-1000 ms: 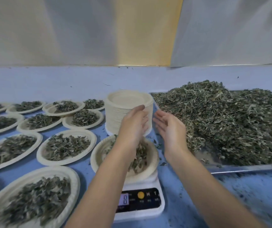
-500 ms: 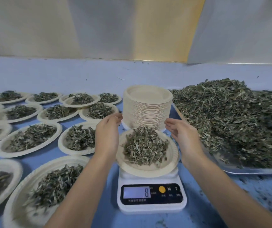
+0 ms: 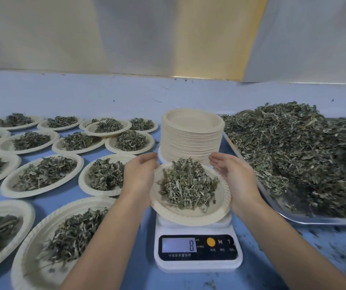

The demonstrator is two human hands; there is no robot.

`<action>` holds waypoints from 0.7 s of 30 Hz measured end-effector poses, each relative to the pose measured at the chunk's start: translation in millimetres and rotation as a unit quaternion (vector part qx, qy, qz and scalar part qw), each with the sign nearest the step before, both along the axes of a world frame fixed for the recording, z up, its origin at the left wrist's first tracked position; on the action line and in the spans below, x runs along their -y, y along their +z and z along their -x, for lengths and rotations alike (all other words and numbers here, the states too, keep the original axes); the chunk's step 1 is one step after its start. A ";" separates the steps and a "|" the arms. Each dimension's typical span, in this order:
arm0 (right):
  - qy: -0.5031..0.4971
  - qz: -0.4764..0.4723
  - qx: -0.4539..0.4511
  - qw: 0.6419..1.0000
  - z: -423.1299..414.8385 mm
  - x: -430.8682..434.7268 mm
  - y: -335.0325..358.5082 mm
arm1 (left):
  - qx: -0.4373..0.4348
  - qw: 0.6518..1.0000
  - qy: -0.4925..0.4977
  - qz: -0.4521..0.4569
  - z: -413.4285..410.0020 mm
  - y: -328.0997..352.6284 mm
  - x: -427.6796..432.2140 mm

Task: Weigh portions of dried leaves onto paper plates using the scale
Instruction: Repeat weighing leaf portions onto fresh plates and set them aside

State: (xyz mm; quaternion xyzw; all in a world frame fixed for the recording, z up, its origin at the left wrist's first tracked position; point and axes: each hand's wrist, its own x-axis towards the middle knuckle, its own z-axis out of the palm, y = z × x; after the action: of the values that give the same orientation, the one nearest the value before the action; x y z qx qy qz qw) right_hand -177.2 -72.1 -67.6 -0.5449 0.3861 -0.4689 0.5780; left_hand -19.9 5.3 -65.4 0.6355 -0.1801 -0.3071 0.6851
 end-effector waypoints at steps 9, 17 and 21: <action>0.011 -0.018 0.030 0.999 -26.7 -11.6 13.9 | -0.030 0.999 -0.035 -0.024 -35.3 12.9 -19.9; 0.067 0.013 -0.018 0.998 -86.3 -25.0 31.7 | -0.015 0.999 0.047 0.006 -111.5 30.7 -42.2; 0.112 -0.015 -0.046 0.993 -126.4 -36.7 38.6 | -0.012 0.992 0.125 0.020 -156.5 33.0 -47.3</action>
State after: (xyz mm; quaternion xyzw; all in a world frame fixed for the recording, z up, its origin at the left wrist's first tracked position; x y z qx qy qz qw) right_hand -50.9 -35.4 -29.0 -0.5968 0.3556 -0.3698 0.6169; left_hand 136.6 52.5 -32.4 0.6353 -0.0975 -0.2231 0.7329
